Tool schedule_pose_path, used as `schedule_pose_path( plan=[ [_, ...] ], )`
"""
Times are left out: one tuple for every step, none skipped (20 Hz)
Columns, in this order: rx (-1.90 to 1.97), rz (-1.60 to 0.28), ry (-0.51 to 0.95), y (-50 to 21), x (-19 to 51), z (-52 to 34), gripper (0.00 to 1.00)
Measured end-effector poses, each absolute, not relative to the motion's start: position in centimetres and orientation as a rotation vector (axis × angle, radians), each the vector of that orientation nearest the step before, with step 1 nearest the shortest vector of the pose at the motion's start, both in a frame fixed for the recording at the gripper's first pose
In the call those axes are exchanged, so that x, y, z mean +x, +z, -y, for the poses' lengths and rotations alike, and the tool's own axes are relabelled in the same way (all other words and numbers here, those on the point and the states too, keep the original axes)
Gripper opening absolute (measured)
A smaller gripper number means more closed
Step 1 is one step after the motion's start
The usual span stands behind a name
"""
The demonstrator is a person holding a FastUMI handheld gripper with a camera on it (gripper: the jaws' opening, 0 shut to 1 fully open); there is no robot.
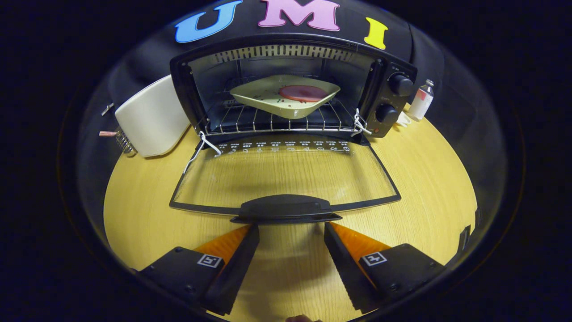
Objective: Open the toaster oven, put the food inside, and close the toaster oven door.
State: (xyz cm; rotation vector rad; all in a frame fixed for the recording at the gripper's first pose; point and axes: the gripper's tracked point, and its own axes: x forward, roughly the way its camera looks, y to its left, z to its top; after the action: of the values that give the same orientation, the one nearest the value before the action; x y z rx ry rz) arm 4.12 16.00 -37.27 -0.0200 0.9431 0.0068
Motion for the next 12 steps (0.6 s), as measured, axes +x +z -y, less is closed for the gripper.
schedule_pose_path(
  plan=[
    [-0.030,-0.932,0.015,-36.8,4.0,-16.0,0.97],
    [-0.026,-0.920,0.023,-36.2,3.9,-16.0,0.97],
    [-0.014,-0.911,0.031,-35.7,3.8,-16.0,0.97],
    [0.000,-0.907,0.039,-35.2,3.8,-16.0,0.97],
    [0.013,-0.903,0.044,-34.7,3.8,-16.0,0.97],
    [0.023,-0.897,0.046,-34.0,3.7,-16.0,0.97],
    [0.030,-0.888,0.047,-33.4,3.8,-16.0,0.97],
    [0.038,-0.875,0.049,-32.8,3.8,-16.1,0.97],
    [0.049,-0.858,0.054,-32.0,4.0,-16.2,0.97],
    [0.064,-0.842,0.054,-31.1,4.1,-16.1,0.98],
    [0.083,-0.821,0.052,-30.2,4.4,-16.1,0.98],
    [0.100,-0.805,0.049,-29.5,4.7,-16.1,0.98]
  ],
)
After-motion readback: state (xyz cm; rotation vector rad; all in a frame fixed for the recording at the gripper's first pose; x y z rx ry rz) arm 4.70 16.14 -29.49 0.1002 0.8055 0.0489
